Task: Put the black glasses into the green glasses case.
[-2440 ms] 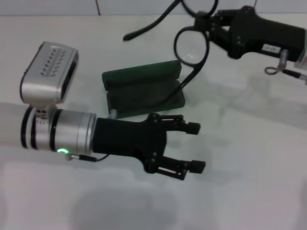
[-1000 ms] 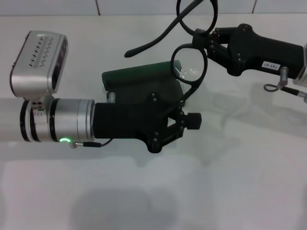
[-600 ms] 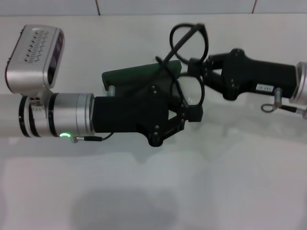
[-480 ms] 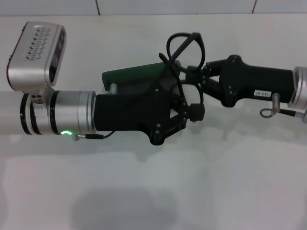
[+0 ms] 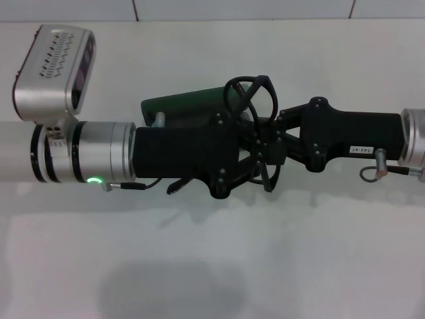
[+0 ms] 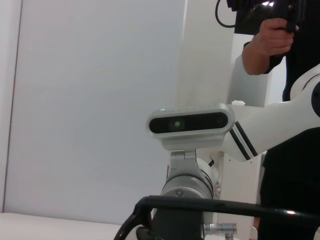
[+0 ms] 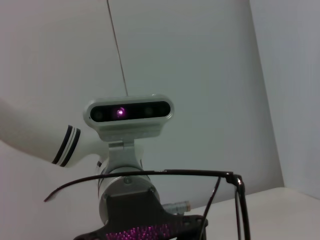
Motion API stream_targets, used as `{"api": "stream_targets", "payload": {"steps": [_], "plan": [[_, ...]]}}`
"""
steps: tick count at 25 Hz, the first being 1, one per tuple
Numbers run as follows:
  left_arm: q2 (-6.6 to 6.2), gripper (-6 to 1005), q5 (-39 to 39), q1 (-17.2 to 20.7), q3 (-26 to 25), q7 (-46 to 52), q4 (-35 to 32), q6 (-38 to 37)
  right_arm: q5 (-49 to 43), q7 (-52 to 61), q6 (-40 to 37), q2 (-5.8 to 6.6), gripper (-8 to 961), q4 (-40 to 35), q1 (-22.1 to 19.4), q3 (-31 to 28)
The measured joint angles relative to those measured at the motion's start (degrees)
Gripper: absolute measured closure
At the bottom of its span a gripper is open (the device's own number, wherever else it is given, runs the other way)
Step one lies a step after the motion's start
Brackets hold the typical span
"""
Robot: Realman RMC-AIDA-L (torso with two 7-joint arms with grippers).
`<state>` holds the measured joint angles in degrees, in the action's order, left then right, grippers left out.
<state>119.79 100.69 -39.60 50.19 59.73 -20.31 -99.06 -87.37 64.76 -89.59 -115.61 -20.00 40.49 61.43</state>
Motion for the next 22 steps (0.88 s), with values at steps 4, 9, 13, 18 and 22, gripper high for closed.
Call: {"api": "stream_targets", "payload": {"steps": [4, 9, 13, 18, 22], "plan": [[0.00, 997, 0.0, -0.1, 0.0, 0.0, 0.0, 0.0, 0.0, -0.4, 0.0, -0.02, 874, 0.0, -0.1, 0.0], [0.00, 997, 0.0, 0.0, 0.0, 0.0, 0.0, 0.0, 0.4, -0.5, 1.0, -0.06, 874, 0.0, -0.4, -0.7], [-0.11, 996, 0.1, 0.5, 0.0, 0.2, 0.1, 0.3, 0.8, -0.5, 1.7, 0.03, 875, 0.0, -1.3, -4.4], [-0.40, 995, 0.6, 1.7, 0.0, 0.7, 0.0, 0.4, 0.8, -0.5, 2.2, 1.06, 875, -2.1, -4.8, -10.5], [-0.97, 995, 0.3, 2.6, -0.1, 1.4, -1.0, -2.1, 0.8, -0.5, 2.7, 2.40, 875, -4.1, -8.4, -13.3]]}}
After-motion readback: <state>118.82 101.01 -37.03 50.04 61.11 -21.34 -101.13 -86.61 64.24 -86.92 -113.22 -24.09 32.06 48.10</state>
